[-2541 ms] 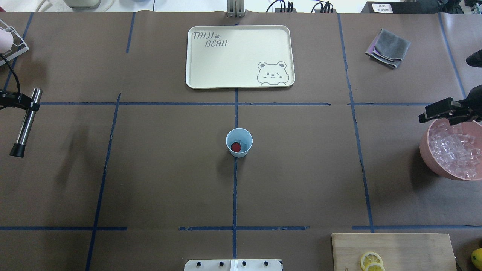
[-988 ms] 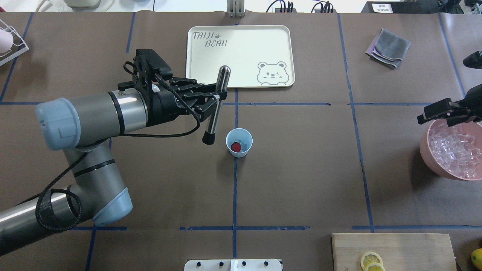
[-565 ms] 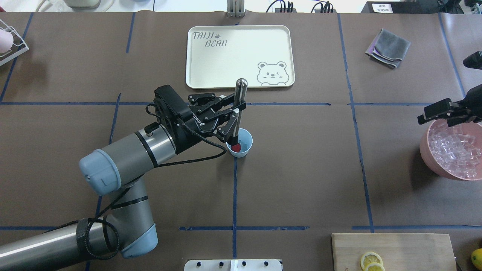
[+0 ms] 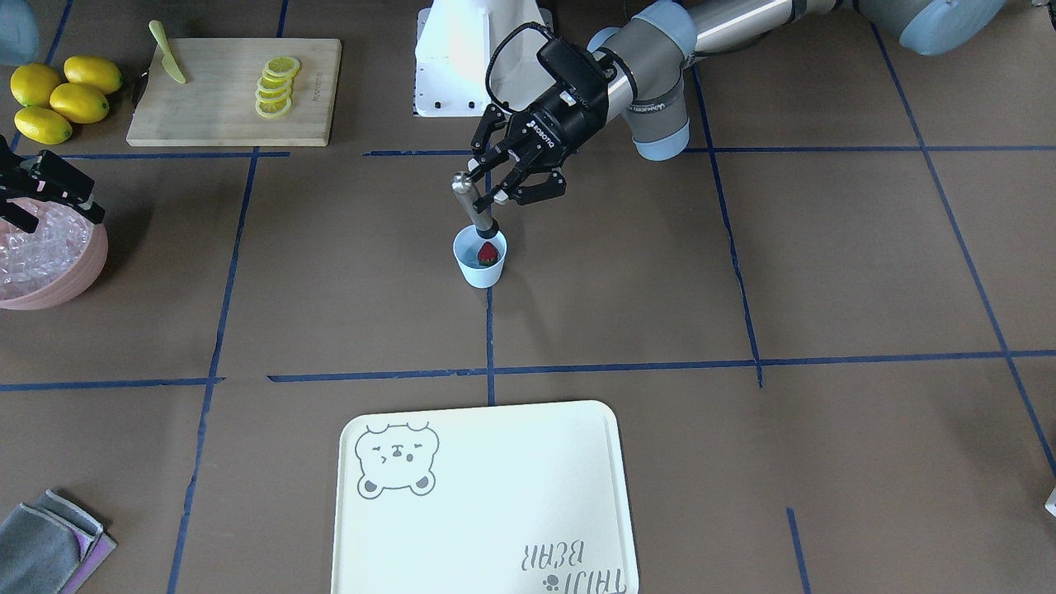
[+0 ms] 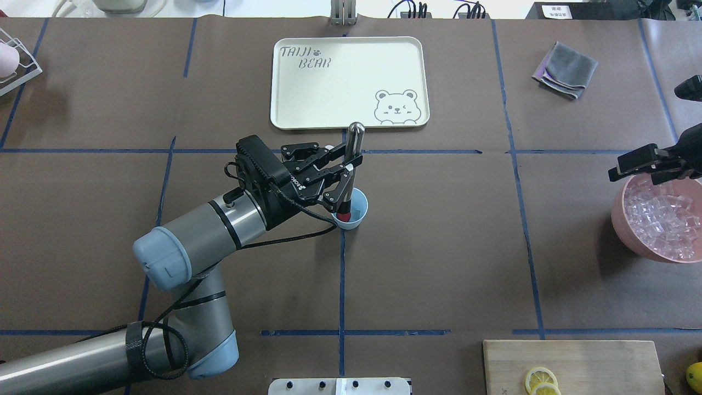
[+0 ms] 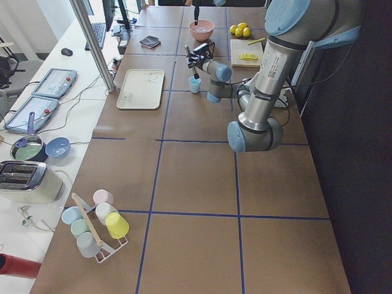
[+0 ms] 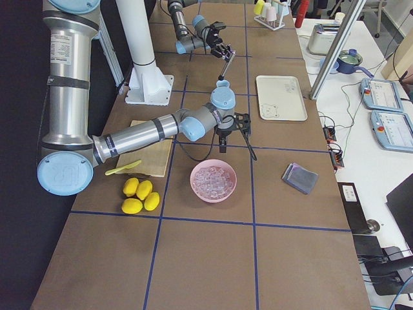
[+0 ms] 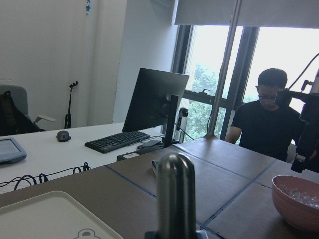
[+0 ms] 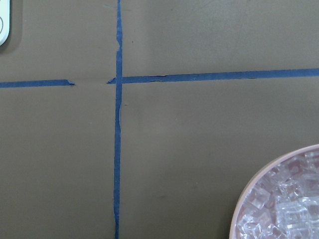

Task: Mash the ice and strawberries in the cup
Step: 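Press the pestle down on the ice and strawberry in the cup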

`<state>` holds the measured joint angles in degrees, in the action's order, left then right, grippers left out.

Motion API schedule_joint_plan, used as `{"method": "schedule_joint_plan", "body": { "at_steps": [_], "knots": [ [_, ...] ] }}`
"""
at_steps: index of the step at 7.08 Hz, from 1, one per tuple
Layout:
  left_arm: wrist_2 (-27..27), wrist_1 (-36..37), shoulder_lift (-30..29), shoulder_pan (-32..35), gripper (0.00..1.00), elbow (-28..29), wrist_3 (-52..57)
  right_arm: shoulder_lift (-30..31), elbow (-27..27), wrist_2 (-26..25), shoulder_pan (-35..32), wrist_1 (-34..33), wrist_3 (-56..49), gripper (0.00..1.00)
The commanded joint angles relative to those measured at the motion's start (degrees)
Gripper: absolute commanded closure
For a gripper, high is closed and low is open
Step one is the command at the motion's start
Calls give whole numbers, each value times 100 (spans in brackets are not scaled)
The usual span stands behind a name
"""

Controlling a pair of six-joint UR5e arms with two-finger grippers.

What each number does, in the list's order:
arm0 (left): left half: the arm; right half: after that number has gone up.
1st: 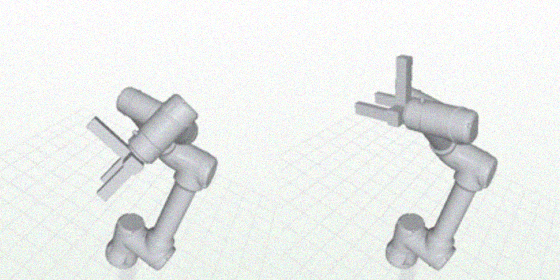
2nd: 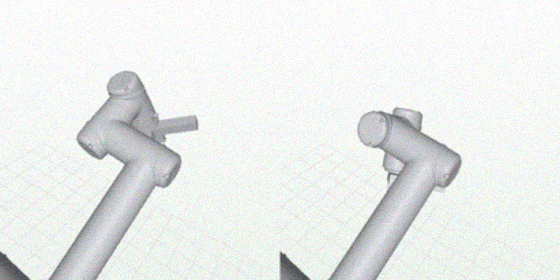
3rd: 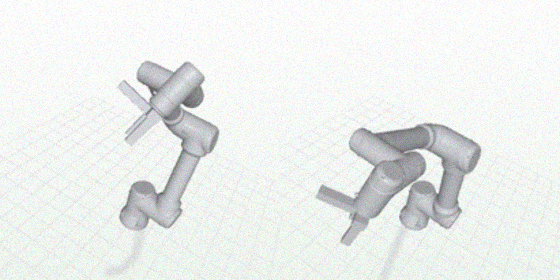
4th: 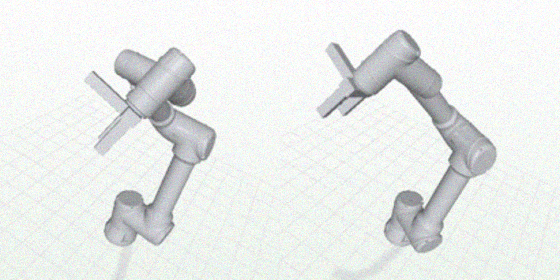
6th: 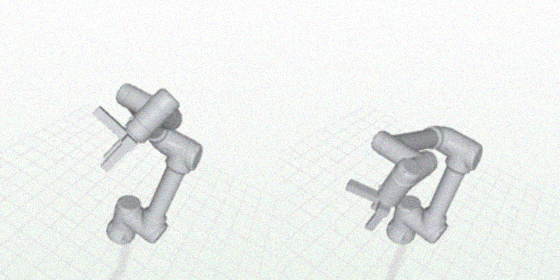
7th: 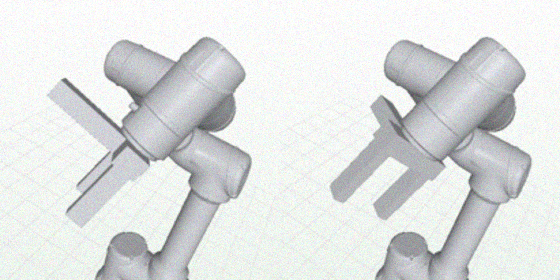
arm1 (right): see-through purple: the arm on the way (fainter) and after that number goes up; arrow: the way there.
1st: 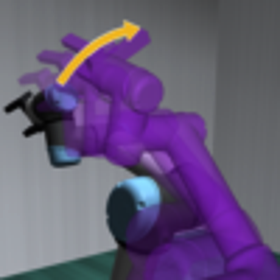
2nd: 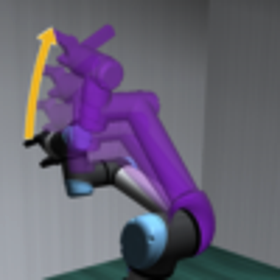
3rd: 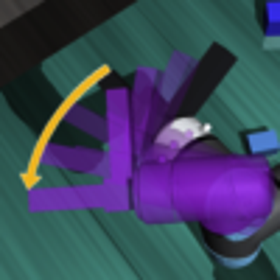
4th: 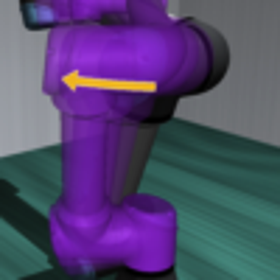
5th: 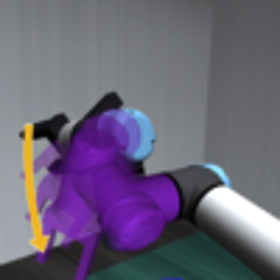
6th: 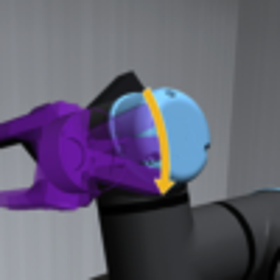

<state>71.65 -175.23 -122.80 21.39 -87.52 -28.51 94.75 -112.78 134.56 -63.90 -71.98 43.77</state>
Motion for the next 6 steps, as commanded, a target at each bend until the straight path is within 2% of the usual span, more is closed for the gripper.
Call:
{"method": "schedule_joint_plan", "body": {
  "at_steps": [1,6],
  "knots": [
    [-2,-2,-77,-12,93,173,-6,0,-7,9,0,0,0,0],
    [-2,-2,-103,-74,92,420,3,9,-7,9,0,0,9,0]
  ]
}}
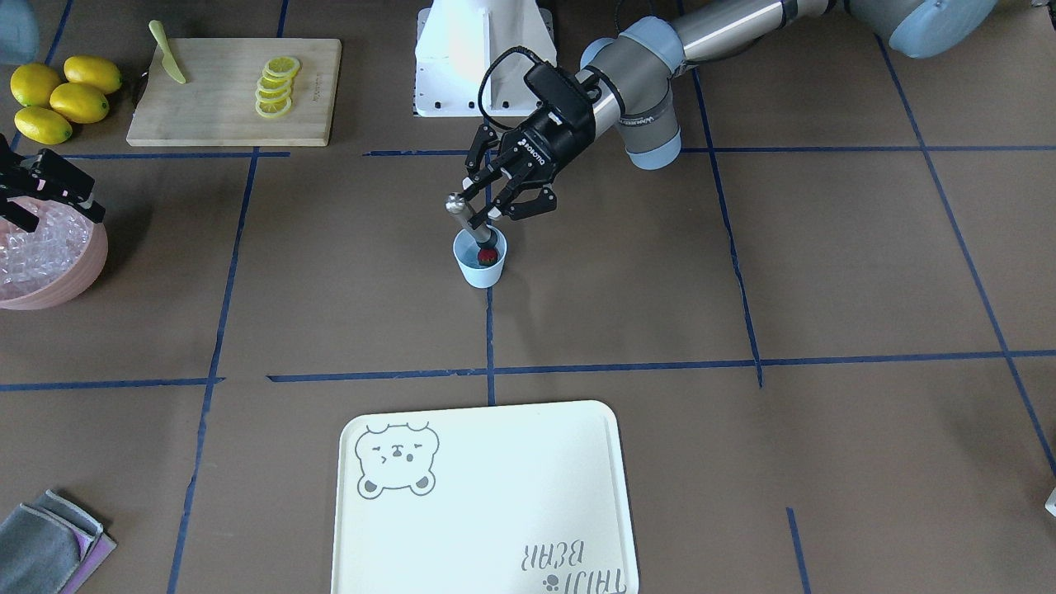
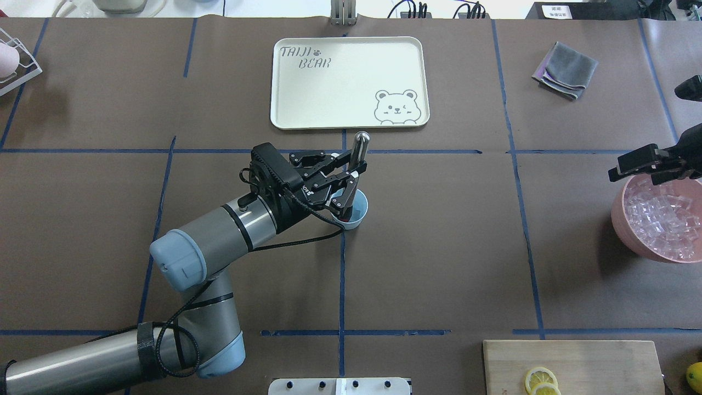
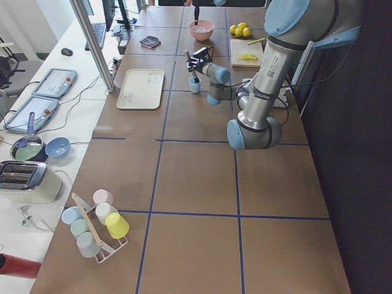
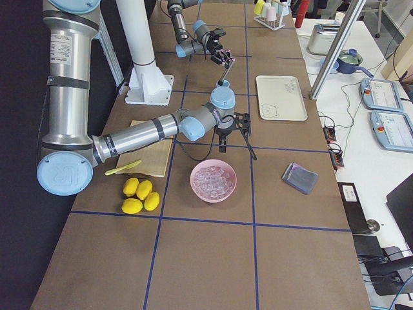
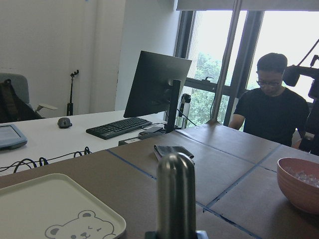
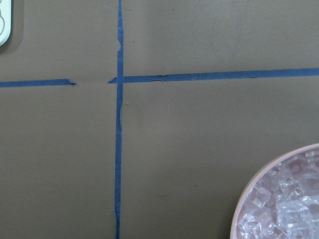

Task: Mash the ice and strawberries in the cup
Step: 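Press the pestle down on the ice and strawberry in the cup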

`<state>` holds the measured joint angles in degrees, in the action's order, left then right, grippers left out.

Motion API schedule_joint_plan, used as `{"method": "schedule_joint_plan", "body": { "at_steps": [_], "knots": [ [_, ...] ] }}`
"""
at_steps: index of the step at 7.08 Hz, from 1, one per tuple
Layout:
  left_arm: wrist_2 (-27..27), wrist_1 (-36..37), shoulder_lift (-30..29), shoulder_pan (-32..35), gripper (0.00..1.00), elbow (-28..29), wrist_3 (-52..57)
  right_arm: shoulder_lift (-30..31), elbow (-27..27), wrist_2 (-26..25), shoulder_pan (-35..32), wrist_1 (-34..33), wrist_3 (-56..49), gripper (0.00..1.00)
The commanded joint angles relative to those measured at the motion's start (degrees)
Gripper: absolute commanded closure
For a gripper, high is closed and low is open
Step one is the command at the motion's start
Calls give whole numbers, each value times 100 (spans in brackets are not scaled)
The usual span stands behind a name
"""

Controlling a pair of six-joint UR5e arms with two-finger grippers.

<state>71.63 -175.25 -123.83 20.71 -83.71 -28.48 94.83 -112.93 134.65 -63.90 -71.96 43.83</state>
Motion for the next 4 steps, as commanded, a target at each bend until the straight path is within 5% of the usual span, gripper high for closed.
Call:
{"method": "schedule_joint_plan", "body": {
  "at_steps": [1,4],
  "knots": [
    [0,0,0,-41,92,100,0,0,16,-9,0,-2,-6,0],
    [0,0,0,-68,92,109,0,0,60,-18,0,7,-6,0]
  ]
}}
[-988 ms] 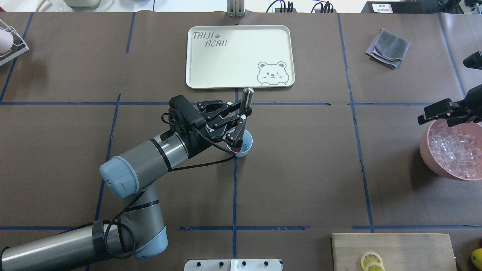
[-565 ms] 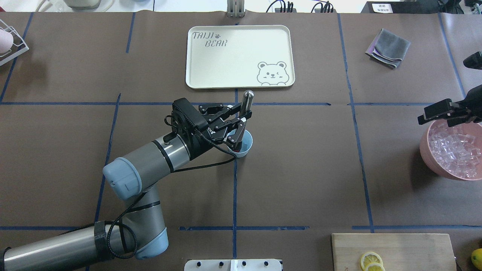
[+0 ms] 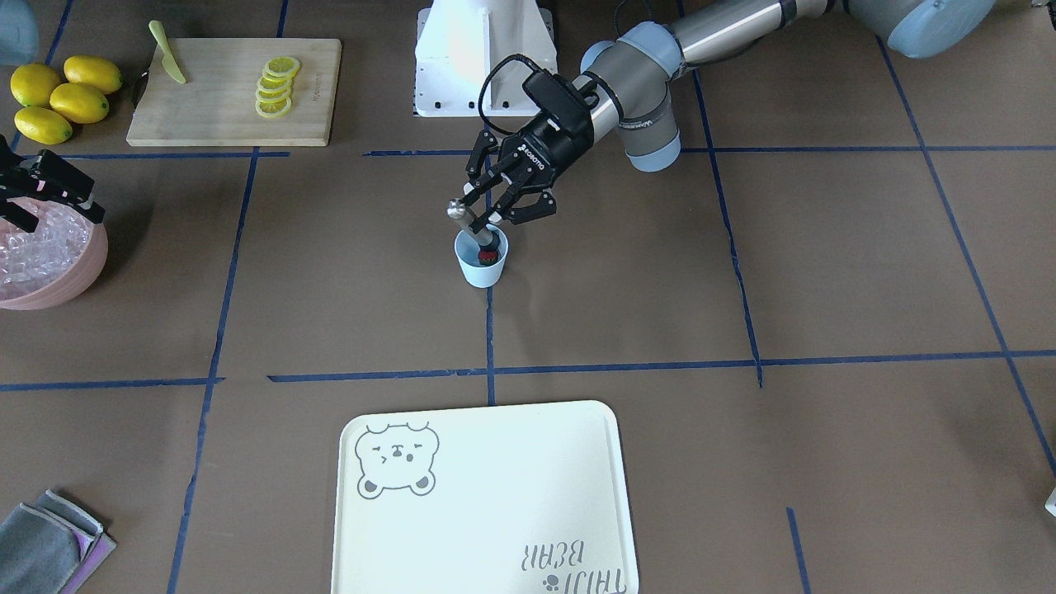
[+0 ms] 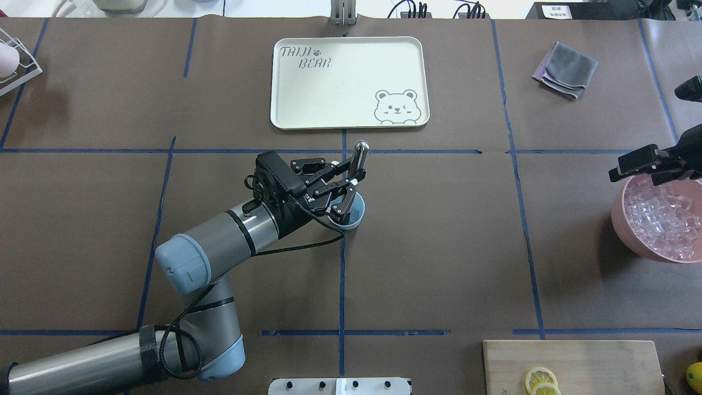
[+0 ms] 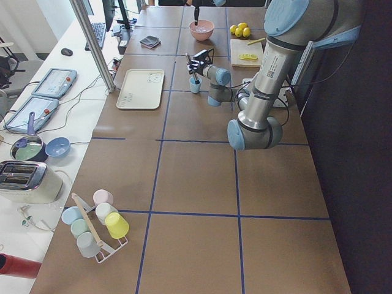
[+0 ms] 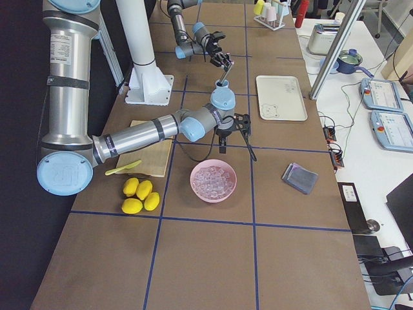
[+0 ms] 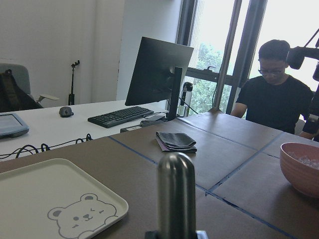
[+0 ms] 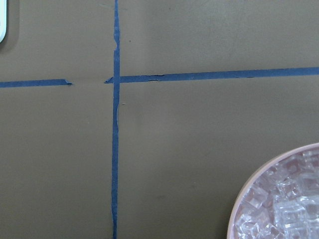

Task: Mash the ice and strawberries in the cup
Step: 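Press the pestle down on the ice and strawberry in the cup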

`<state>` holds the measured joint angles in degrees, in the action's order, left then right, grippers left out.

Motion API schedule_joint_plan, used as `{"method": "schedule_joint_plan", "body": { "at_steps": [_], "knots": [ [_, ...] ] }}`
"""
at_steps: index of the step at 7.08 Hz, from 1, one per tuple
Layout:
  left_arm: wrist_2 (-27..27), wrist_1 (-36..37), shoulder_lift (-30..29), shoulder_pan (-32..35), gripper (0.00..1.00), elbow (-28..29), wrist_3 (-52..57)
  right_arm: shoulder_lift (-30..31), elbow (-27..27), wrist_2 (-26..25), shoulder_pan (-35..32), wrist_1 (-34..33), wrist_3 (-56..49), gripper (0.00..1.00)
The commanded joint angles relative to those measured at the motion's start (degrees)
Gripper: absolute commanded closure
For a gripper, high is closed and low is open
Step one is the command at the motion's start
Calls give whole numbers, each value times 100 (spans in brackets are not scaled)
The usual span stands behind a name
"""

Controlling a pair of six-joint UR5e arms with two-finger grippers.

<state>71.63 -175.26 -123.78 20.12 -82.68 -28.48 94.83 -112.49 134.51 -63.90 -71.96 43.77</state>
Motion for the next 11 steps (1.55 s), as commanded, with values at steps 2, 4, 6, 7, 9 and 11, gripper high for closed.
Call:
{"method": "schedule_joint_plan", "body": {
  "at_steps": [2,4,6,7,9,11],
  "knots": [
    [0,0,-6,1,92,6,0,0,25,-3,0,7,0,0],
    [0,0,-32,1,93,-20,0,0,25,-3,0,7,0,0],
    [-9,35,-216,10,96,-81,0,-9,43,-3,0,7,0,0],
    [-9,105,-251,18,98,-247,-17,-9,51,-3,0,7,0,0],
    [-157,411,-173,62,100,-336,-35,-9,51,-3,0,7,0,0],
    [-176,1303,-16,342,100,-1138,-53,-9,78,-3,0,7,-9,0]
  ]
}}
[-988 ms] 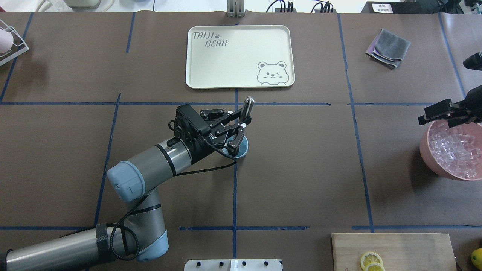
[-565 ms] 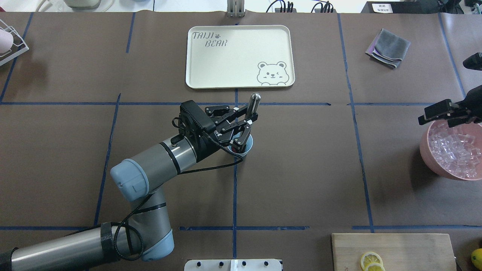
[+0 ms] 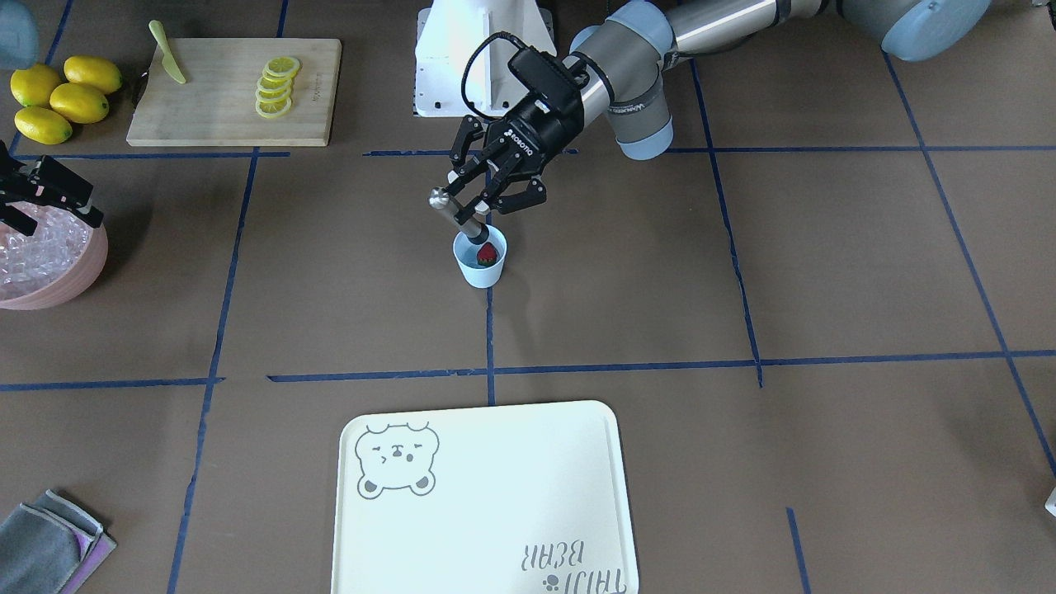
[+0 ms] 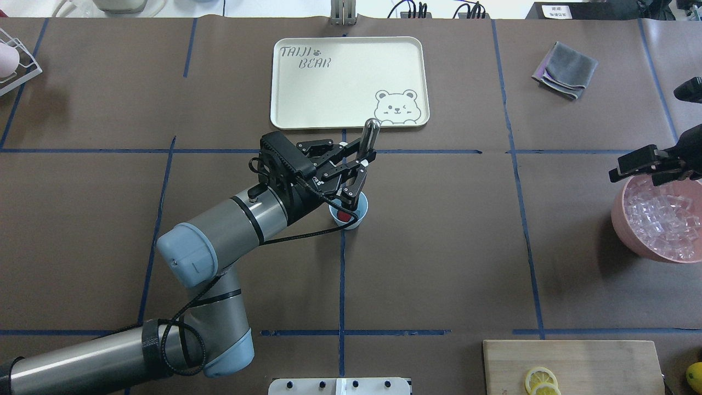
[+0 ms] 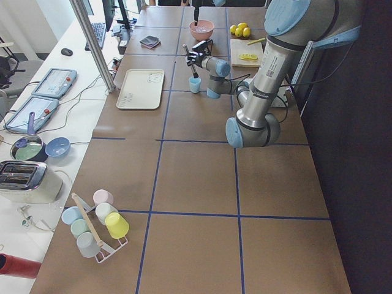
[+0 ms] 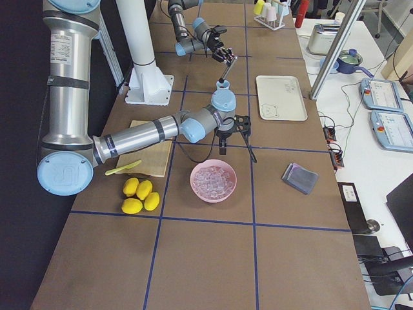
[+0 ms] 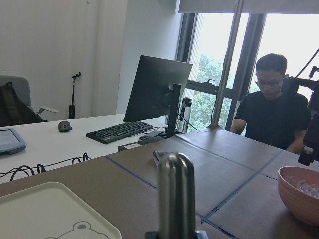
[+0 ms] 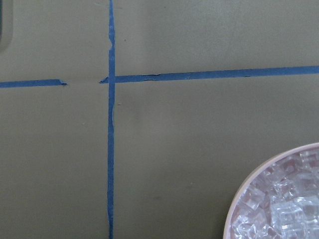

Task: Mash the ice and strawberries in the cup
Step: 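Lift the pestle out of the cup and withdraw the left gripper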

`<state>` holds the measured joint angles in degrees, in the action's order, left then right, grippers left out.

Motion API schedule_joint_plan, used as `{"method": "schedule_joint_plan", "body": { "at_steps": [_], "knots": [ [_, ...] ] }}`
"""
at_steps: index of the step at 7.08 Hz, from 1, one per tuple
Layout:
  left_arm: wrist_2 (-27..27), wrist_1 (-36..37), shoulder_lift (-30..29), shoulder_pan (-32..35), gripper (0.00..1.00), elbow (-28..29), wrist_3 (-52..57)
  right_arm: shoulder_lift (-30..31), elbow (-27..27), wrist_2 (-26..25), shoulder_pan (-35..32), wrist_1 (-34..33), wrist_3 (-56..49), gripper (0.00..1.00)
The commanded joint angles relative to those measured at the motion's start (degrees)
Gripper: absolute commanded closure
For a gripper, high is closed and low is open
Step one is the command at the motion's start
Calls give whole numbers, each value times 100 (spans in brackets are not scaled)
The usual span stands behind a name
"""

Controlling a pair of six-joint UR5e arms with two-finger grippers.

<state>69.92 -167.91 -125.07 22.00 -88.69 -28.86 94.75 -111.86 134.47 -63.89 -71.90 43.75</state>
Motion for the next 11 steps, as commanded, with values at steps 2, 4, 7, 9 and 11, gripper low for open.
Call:
{"method": "schedule_joint_plan", "body": {
  "at_steps": [2,4,7,9,11],
  "knots": [
    [-14,944,533,366,100,-1149,-206,26,15,0,-1,0,-6,0],
    [-14,1327,1027,533,100,-1194,-339,53,6,0,-1,0,-6,0],
    [4,1875,1877,998,100,-1229,-366,96,-38,18,-36,9,-15,0],
    [1653,2442,2406,2012,100,-1220,-366,149,41,-9,-97,-8,-382,0],
    [4017,3794,2775,3375,100,-1107,-357,211,41,9,-115,0,-428,0]
  ]
}}
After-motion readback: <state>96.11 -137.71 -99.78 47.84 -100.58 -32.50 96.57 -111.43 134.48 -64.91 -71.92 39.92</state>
